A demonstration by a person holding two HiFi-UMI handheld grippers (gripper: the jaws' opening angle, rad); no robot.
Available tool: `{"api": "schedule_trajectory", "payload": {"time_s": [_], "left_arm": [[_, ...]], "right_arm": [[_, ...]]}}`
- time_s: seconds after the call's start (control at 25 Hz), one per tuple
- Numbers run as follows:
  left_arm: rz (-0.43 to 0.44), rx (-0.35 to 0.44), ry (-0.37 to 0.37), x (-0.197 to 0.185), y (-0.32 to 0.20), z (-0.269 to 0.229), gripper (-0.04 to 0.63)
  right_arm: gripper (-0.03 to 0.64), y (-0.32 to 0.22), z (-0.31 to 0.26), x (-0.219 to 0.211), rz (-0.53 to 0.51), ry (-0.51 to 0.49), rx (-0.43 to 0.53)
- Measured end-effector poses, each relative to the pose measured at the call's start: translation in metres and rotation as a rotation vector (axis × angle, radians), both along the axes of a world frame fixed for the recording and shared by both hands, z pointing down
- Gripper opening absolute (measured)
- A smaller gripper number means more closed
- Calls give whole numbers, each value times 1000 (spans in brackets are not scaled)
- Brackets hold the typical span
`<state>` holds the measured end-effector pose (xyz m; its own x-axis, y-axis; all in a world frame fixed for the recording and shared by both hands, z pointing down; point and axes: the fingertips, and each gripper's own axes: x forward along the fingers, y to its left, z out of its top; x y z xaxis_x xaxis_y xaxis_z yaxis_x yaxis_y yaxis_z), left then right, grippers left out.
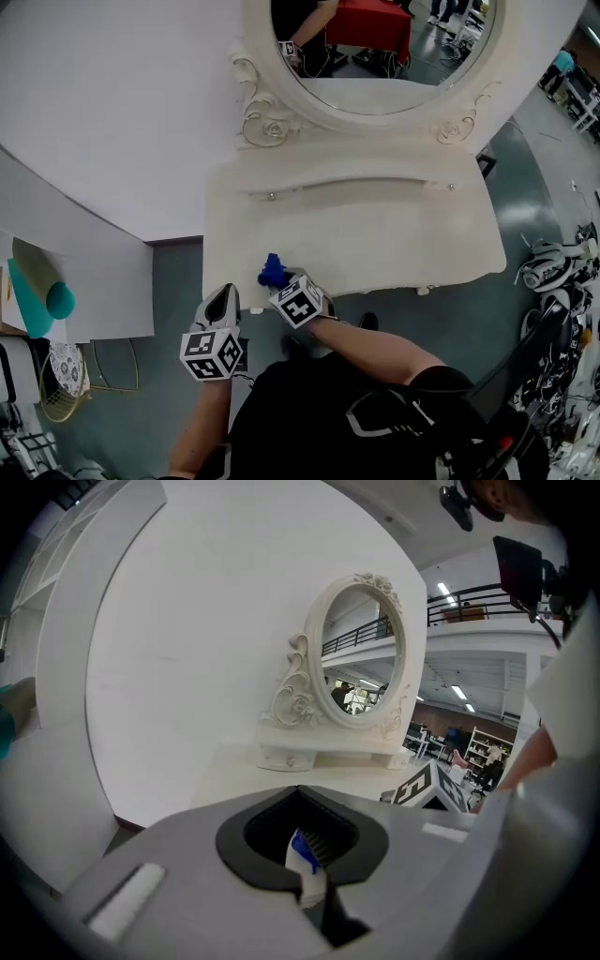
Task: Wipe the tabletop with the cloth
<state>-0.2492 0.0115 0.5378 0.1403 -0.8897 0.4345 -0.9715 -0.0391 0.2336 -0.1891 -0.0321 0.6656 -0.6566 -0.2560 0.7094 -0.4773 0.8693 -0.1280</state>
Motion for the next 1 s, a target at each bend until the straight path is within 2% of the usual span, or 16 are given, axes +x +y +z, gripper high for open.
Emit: {"api": "schedule_trajectory", "payload": {"time_s": [1.0], "left_arm": [[222,8,35,167,-73,-8,9]], "right_arm": [[126,-46,0,191,224,35,-22]]}}
